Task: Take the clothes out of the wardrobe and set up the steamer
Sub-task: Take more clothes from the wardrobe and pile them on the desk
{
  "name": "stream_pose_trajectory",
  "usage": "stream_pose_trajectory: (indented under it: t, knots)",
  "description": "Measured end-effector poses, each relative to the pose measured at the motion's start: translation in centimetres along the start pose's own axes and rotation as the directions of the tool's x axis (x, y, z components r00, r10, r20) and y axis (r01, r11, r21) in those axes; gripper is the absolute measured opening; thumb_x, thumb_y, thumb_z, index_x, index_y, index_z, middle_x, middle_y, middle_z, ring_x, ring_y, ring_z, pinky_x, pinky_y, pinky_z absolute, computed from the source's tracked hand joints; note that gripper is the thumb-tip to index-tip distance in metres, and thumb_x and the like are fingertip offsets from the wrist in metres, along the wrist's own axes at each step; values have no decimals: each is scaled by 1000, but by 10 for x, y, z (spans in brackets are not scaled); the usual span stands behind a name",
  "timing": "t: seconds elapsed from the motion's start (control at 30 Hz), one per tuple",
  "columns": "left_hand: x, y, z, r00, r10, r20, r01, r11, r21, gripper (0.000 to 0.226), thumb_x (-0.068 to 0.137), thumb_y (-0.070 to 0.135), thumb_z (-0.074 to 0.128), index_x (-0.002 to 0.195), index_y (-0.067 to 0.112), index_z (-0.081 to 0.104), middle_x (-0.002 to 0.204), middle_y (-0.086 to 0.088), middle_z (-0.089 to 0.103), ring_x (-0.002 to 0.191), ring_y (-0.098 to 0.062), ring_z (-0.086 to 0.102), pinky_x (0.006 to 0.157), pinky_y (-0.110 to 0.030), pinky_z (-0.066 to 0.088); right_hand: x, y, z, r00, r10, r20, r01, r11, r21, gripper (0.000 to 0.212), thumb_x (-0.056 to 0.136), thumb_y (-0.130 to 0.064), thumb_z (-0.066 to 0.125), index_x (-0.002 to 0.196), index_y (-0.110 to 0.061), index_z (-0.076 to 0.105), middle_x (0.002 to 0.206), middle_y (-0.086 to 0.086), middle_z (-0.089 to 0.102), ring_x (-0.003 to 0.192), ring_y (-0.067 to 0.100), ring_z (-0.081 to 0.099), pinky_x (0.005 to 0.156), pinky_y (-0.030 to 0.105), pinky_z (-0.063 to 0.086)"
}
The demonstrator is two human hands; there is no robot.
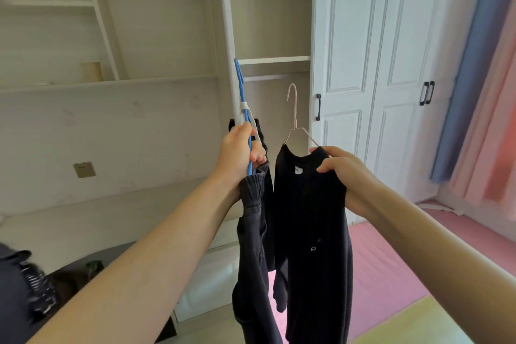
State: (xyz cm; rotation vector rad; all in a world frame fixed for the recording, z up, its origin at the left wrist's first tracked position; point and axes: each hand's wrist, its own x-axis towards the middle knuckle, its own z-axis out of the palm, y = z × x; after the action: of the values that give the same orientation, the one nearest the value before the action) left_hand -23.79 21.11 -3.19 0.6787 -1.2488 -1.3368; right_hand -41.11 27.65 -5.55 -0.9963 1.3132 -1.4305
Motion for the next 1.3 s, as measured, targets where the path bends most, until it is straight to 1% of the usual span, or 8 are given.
stream_pose_trajectory:
  t: [0.43, 0.53, 0.6, 0.7, 0.87, 0.97, 1.1, 1.3]
  knots:
    - [-121, 56, -58, 978, -155, 136, 183, 957, -223, 49, 103, 38, 31, 61, 14, 42, 41, 0, 38, 42, -12, 38, 58, -26, 36, -128, -1, 59, 978, 50, 204, -41, 998, -48, 40, 84, 7, 45, 110, -14, 67, 107, 18, 66, 98, 33, 65, 79, 39, 57]
    - [-141, 65, -78, 973, -131, 191, 160, 977, -142, 47, 103, 33, 33, 88, 5, 68, 51, 0, 49, 50, -11, 45, 64, -27, 41, -139, 0, 70, 959, 68, 275, -52, 996, -67, 37, 84, 7, 45, 107, -12, 67, 101, 17, 68, 95, 32, 66, 74, 36, 57]
    - [-154, 71, -91, 970, -113, 217, 130, 989, -66, 44, 102, 29, 35, 114, -3, 62, 60, 0, 57, 58, -12, 47, 71, -29, 43, -143, 2, 83, 938, 83, 337, -61, 995, -74, 37, 85, 6, 45, 109, -11, 67, 99, 17, 68, 92, 31, 66, 70, 34, 58]
    - [-167, 78, -104, 968, -129, 214, 144, 988, -59, 42, 101, 26, 40, 123, -6, 56, 73, -3, 66, 63, -13, 54, 71, -29, 49, -142, 6, 105, 904, 110, 412, -89, 994, -69, 39, 84, 7, 43, 110, -11, 67, 92, 17, 67, 80, 26, 67, 61, 29, 58]
    - [-175, 82, -125, 979, -171, 109, 186, 971, -151, 34, 100, 22, 41, 125, 3, 55, 89, -7, 72, 67, -15, 63, 68, -29, 56, -132, 20, 135, 867, 100, 489, -85, 995, -52, 40, 83, 9, 41, 110, -8, 66, 94, 19, 64, 84, 30, 63, 79, 40, 55]
    - [-170, 85, -162, 990, -135, -30, 126, 971, -204, 33, 101, 22, 39, 124, 5, 55, 95, -7, 73, 73, -17, 67, 75, -32, 56, -114, 24, 165, 812, 125, 570, -106, 992, -67, 41, 83, 9, 41, 110, -7, 66, 89, 17, 64, 77, 26, 64, 69, 34, 57]
    - [-164, 79, -188, 987, -93, -128, 82, 993, -86, 33, 100, 25, 41, 126, 12, 56, 122, 0, 67, 109, -21, 62, 97, -38, 46, -100, 20, 178, 773, 77, 629, -85, 996, -17, 40, 84, 9, 41, 111, -8, 66, 86, 13, 67, 68, 20, 68, 56, 27, 56]
    - [-144, 73, -214, 944, 27, -330, -15, 999, 40, 26, 98, 24, 48, 119, 16, 62, 118, 4, 69, 118, -19, 56, 91, -36, 48, -70, 4, 214, 683, -35, 730, 46, 999, 5, 41, 84, 5, 46, 113, -15, 65, 101, 16, 69, 86, 28, 69, 64, 31, 56]
